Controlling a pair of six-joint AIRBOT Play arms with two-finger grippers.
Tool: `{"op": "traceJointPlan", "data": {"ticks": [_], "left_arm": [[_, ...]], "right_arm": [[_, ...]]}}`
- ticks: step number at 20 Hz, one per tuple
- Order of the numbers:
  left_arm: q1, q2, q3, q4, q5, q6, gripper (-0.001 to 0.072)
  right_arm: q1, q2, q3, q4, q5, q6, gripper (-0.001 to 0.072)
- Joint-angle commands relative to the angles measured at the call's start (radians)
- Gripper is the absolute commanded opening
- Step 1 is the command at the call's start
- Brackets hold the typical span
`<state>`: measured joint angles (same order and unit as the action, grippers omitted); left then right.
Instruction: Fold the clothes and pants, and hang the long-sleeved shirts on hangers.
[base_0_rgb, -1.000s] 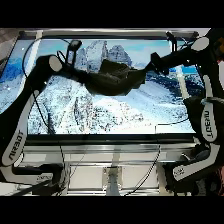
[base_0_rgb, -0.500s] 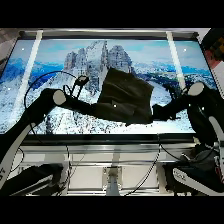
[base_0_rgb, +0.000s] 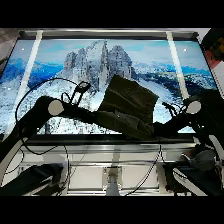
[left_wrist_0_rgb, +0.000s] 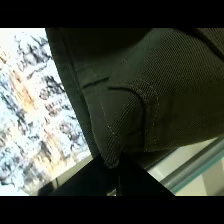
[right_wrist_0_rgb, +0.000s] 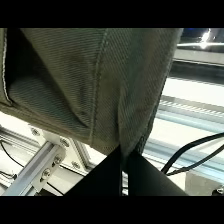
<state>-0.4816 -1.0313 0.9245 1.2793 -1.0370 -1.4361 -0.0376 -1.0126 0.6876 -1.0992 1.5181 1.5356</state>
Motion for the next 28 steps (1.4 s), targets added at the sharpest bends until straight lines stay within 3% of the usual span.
{"op": "traceJointPlan", "data": {"ticks": [1, 4, 10, 14, 23, 28], "left_arm": [[-0.005, 0.034, 0.054, -0.001, 0.130, -0.027, 0.0021], [-0.005, -0.018, 0.204, 0.004, 0.237, -0.026, 0.0021], [-0.003, -0.303, 0.462, 0.029, 0.386, -0.023, 0.0021], [-0.007, -0.464, 0.471, 0.029, 0.578, -0.023, 0.0020], [-0.028, -0.663, 0.471, -0.016, 0.957, -0.024, 0.0021], [-0.028, -0.697, 0.490, -0.043, 1.000, -0.024, 0.0019]], "right_arm": [[0.000, 0.030, 0.035, 0.055, -0.054, 0.006, 0.0029], [0.000, 0.030, 0.133, 0.105, -0.201, 0.070, 0.0029], [0.000, 0.029, 0.219, 0.033, -0.545, 0.322, 0.0030], [0.000, 0.011, 0.219, 0.017, -0.718, 0.368, 0.0030], [0.000, -0.143, 0.219, -0.136, -0.837, 0.638, 0.0029], [0.001, -0.220, 0.219, -0.126, -0.963, 0.724, 0.0029]]}}
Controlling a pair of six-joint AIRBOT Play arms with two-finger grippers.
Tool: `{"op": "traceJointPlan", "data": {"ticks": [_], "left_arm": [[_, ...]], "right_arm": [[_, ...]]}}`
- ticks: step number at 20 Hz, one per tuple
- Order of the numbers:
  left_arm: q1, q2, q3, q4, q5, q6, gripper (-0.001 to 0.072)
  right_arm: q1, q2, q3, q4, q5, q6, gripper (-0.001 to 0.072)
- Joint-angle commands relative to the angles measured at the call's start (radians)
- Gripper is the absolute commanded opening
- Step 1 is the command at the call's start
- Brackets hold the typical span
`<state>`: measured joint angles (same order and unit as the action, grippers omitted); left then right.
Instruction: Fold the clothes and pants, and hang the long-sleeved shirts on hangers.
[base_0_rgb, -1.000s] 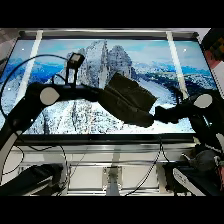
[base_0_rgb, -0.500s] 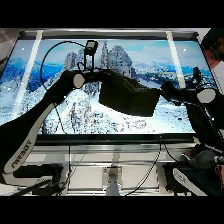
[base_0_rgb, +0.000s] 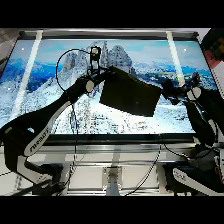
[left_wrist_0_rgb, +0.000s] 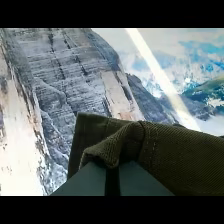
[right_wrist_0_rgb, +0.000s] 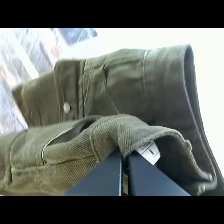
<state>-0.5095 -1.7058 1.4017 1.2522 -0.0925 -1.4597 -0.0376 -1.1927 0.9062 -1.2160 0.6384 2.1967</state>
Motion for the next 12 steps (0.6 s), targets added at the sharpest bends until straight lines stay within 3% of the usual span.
{"op": "traceJointPlan", "data": {"ticks": [1, 3, 4, 5, 6, 7, 12], "left_arm": [[0.000, -0.035, 0.031, -0.016, 0.056, 0.000, 0.0021], [0.000, -0.069, 0.070, -0.016, 0.090, 0.000, 0.0023], [0.000, -0.087, 0.081, -0.016, 0.139, 0.000, 0.0024], [-0.002, -0.106, 0.085, -0.015, 0.211, 0.000, 0.0145], [-0.004, -0.124, 0.086, -0.016, 0.277, 0.000, 0.0381], [-0.004, -0.138, 0.086, -0.016, 0.321, 0.000, 0.0494], [0.008, -0.138, 0.088, -0.016, 0.340, 0.000, 0.0493]], "right_arm": [[0.001, -0.045, 0.001, -0.010, -0.110, 0.062, 0.0029], [0.001, -0.047, 0.001, -0.013, -0.171, 0.062, 0.0030], [0.001, -0.048, 0.001, -0.013, -0.212, 0.062, 0.0104], [0.001, -0.051, 0.001, -0.014, -0.261, 0.062, 0.0330], [0.001, -0.058, 0.001, -0.011, -0.311, 0.062, 0.0485], [0.001, -0.061, 0.001, -0.014, -0.351, 0.061, 0.0471], [0.000, -0.067, 0.002, -0.019, -0.449, 0.060, 0.0473]]}}
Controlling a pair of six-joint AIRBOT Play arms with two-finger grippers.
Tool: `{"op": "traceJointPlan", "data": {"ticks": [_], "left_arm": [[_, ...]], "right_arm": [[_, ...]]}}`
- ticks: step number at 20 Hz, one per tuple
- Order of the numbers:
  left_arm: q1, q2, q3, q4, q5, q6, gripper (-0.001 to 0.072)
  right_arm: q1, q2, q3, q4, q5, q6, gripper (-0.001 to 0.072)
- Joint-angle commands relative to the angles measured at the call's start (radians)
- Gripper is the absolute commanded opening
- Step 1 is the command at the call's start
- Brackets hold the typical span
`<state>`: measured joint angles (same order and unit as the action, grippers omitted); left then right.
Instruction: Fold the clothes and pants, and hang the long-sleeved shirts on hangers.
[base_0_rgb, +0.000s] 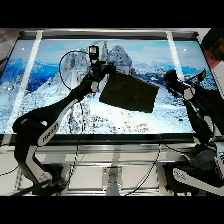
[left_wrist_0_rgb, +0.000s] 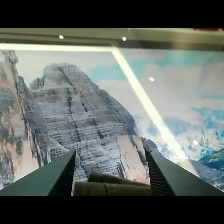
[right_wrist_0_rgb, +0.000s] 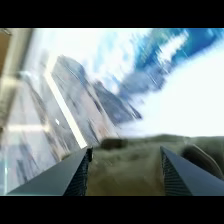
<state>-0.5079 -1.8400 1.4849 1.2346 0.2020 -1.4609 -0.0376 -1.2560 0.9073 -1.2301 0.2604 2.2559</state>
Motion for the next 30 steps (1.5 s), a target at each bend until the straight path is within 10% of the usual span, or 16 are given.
{"op": "traceJointPlan", "data": {"ticks": [1, 4, 6, 8, 10, 14, 17, 18, 20, 21, 30], "left_arm": [[0.011, 0.008, 0.005, 0.002, 0.045, 0.001, 0.0492], [0.016, 0.079, 0.004, 0.002, 0.041, 0.002, 0.0468], [0.018, 0.157, 0.004, 0.002, 0.028, 0.002, 0.0204], [0.025, 0.256, 0.004, 0.002, -0.053, 0.002, 0.0026], [0.043, 0.354, 0.004, 0.003, -0.226, 0.002, 0.0025], [0.105, 0.537, 0.004, 0.014, -0.699, 0.002, 0.0025], [0.123, 0.626, 0.004, 0.014, -0.867, 0.002, 0.0026], [0.123, 0.646, 0.004, 0.014, -0.879, 0.002, 0.0042], [0.121, 0.670, 0.004, 0.013, -0.879, 0.002, 0.0332], [0.121, 0.676, 0.004, 0.013, -0.880, 0.002, 0.0441], [0.121, 0.677, 0.004, -0.040, -0.882, 0.002, 0.0444]], "right_arm": [[0.000, -0.004, 0.001, -0.005, -0.070, -0.009, 0.0473], [-0.005, -0.003, 0.025, -0.005, -0.018, -0.055, 0.0440], [-0.025, -0.002, 0.072, -0.005, 0.121, -0.098, 0.0028], [-0.057, -0.002, 0.117, -0.004, 0.259, -0.222, 0.0028], [-0.099, -0.002, 0.140, 0.052, 0.389, -0.416, 0.0025], [-0.261, -0.063, 0.140, 0.632, 0.791, -1.157, 0.0024], [-0.379, -0.207, 0.140, 0.845, 1.154, -1.277, 0.0034], [-0.390, -0.241, 0.140, 0.823, 1.162, -1.277, 0.0115], [-0.390, -0.280, 0.139, 0.745, 1.107, -1.209, 0.0661], [-0.380, -0.286, 0.139, 0.711, 1.078, -1.160, 0.0681], [-0.309, -0.327, 0.143, 0.520, 1.061, -1.008, 0.0699]]}}
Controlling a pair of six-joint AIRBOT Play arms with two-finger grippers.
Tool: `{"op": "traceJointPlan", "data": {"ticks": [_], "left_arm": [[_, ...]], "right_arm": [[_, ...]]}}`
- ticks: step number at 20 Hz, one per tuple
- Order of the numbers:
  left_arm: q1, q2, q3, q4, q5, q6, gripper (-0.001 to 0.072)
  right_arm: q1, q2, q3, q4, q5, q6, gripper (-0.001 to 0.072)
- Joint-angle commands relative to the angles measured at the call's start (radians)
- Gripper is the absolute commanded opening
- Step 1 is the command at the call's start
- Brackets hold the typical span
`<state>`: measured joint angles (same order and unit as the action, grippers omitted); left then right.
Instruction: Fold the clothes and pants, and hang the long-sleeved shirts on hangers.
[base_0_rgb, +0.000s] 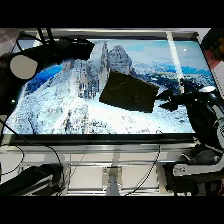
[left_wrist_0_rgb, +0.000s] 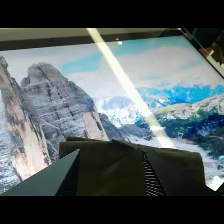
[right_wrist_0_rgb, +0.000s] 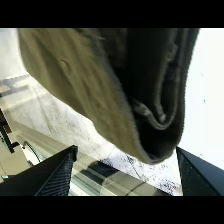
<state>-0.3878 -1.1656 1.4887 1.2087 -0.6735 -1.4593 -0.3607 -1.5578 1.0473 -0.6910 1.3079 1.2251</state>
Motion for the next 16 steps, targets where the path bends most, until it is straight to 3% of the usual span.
{"op": "traceJointPlan", "data": {"ticks": [1, 16], "left_arm": [[0.001, 0.003, 0.000, -0.018, -0.008, 0.000, 0.0444], [0.001, 0.003, 0.000, -0.043, -0.032, 0.000, 0.0444]], "right_arm": [[0.024, -0.042, 0.006, -0.020, 0.011, 0.023, 0.0699], [0.116, -0.197, 0.013, 0.093, -0.157, -0.006, 0.0696]]}}
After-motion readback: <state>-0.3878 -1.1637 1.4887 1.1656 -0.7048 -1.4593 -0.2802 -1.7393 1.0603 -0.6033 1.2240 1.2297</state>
